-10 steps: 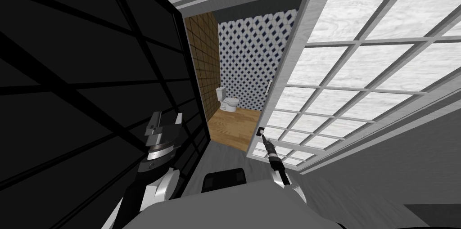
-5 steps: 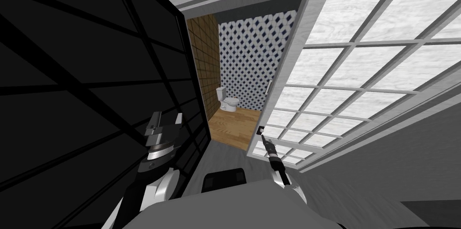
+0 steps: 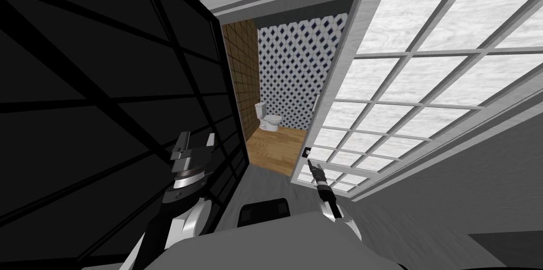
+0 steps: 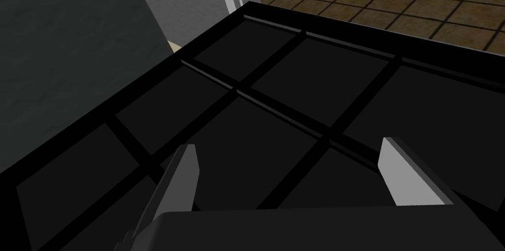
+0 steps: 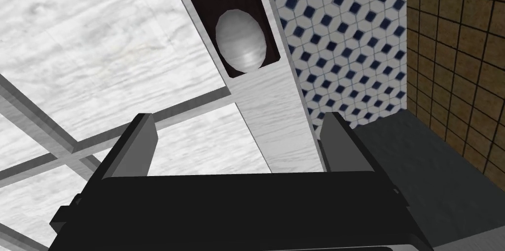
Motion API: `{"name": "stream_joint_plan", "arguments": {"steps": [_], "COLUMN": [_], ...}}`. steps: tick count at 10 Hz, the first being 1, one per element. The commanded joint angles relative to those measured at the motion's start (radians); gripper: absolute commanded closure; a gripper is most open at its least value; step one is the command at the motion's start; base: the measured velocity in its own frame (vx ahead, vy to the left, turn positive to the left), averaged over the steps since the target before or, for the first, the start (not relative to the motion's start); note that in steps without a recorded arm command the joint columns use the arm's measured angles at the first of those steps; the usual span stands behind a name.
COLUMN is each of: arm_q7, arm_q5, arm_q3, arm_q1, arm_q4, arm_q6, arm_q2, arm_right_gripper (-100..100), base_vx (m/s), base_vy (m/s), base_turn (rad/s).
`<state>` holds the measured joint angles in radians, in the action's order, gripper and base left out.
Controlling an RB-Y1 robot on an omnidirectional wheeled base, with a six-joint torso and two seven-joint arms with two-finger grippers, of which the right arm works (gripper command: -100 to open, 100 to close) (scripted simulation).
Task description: Pull the door open
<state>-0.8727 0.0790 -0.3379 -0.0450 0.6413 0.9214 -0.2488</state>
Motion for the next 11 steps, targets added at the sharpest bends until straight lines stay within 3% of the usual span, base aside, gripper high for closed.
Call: {"name": "stream_joint_plan", "arguments": {"steps": [1, 11], "arm_q7": [-0.036, -0.291], "arm_q5": [0.004, 0.043], "arm_q3": [-0.004, -0.036], "arm_q1": [0.001, 0.007], "arm_q4": [-0.002, -0.015], "arm_q6": [0.000, -0.002], "arm_q2": [0.000, 0.005], "arm_right_gripper": [-100, -100], "base_vx": [-0.028, -0.025], "base_vy": [0.021, 0.017], "base_turn": [-0.004, -0.001]}}
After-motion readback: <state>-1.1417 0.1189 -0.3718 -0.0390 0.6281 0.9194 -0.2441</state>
